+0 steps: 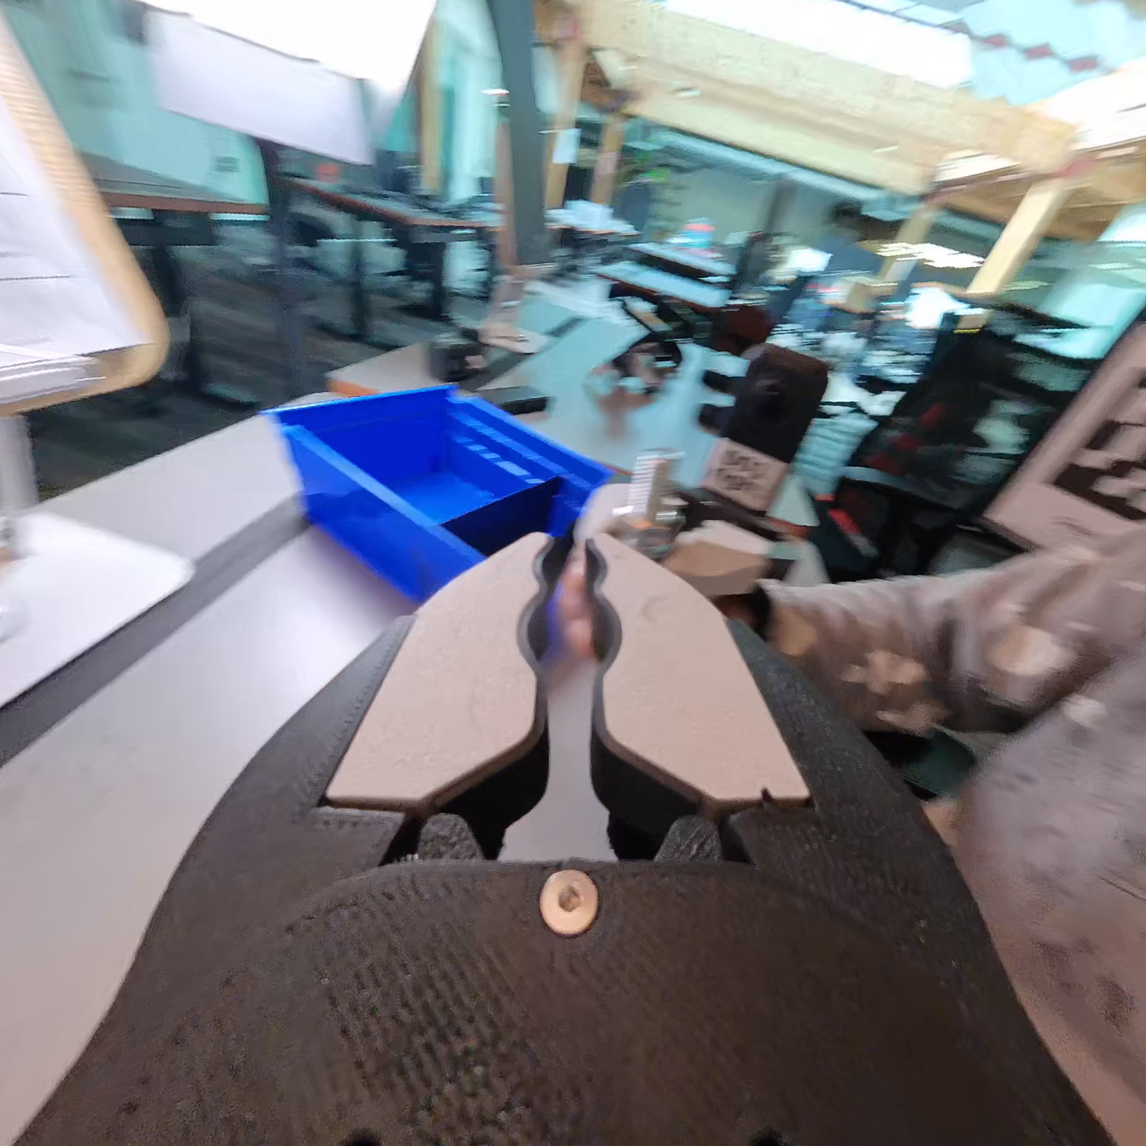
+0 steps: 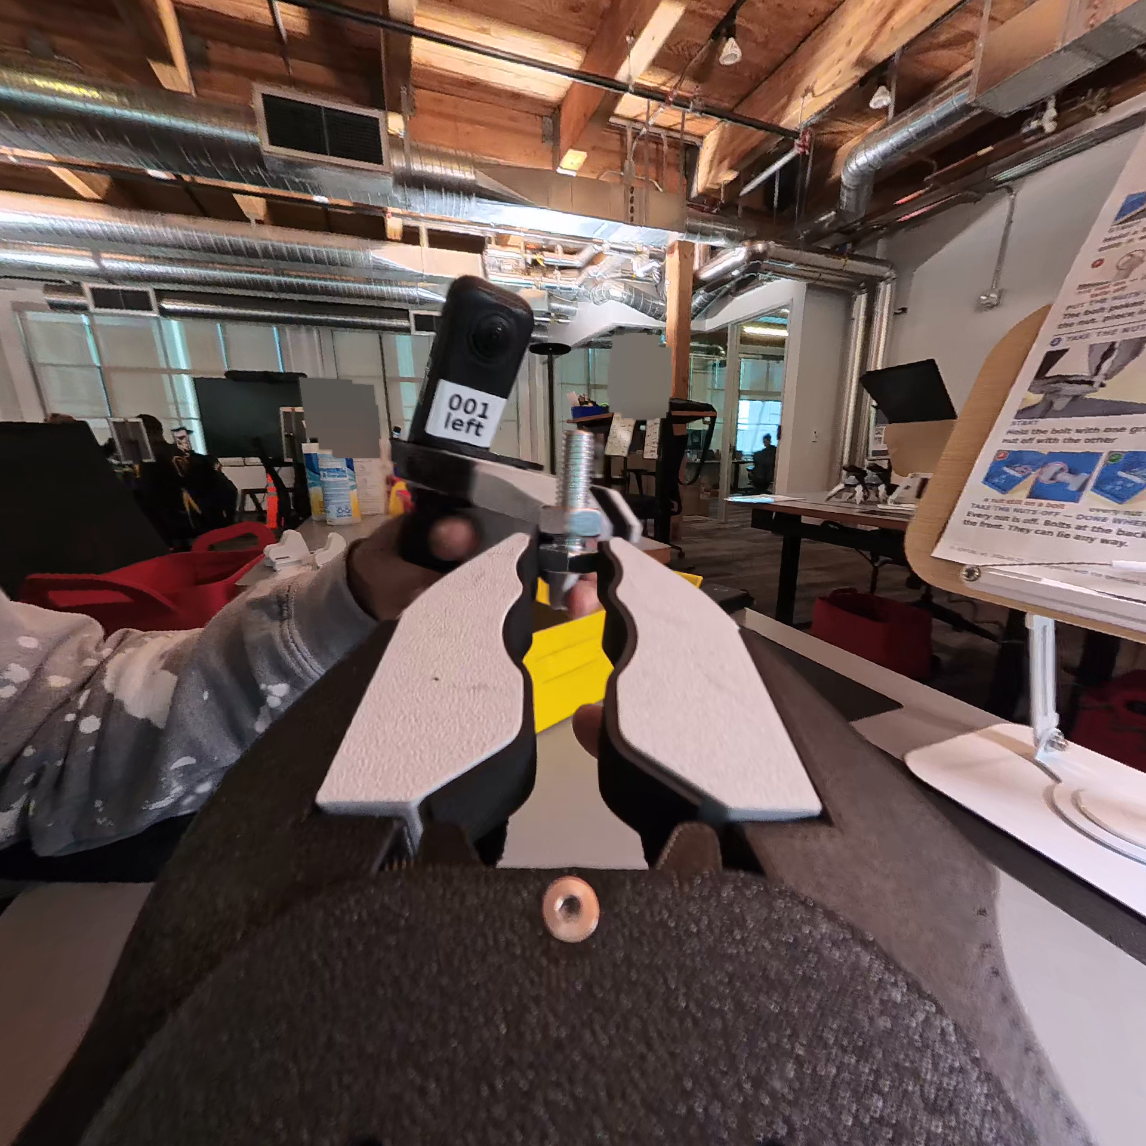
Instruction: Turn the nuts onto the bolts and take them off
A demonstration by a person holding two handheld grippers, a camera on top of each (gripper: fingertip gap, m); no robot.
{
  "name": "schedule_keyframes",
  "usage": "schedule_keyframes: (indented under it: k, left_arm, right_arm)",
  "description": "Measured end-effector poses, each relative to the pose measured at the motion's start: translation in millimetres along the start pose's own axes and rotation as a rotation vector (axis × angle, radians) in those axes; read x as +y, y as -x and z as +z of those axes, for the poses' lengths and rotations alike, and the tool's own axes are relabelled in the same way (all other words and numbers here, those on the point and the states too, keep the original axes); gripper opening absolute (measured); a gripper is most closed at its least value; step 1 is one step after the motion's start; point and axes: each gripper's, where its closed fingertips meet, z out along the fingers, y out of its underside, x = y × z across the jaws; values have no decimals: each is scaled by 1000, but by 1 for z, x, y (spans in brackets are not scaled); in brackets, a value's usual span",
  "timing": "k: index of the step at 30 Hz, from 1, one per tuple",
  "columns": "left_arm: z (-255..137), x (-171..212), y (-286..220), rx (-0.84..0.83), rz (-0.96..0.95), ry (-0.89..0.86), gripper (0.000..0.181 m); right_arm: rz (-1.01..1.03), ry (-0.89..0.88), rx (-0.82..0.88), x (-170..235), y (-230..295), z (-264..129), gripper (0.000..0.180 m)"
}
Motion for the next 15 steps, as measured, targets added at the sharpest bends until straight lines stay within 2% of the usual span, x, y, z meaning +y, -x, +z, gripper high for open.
schedule_keyframes:
  k: [2, 6, 11, 12, 15]
  left_arm:
    - [-7, 4, 24, -144, 50, 23, 5]
    - [-11, -2, 21, -101, 14, -8, 11]
    - [-9, 4, 27, -129, 21, 5, 6]
    - [-10, 3, 30, -142, 28, -7, 0]
    - [-17, -2, 40, -203, 58, -61, 0]
  right_arm:
    - [5, -10, -6, -3, 0, -1, 18]
    - [-5, 10, 11, 0, -3, 0, 18]
    - [-7, 50, 64, 8, -15, -1, 18]
    - [-14, 62, 90, 8, -21, -3, 18]
    - [-77, 162, 253, 4, -59, -17, 18]
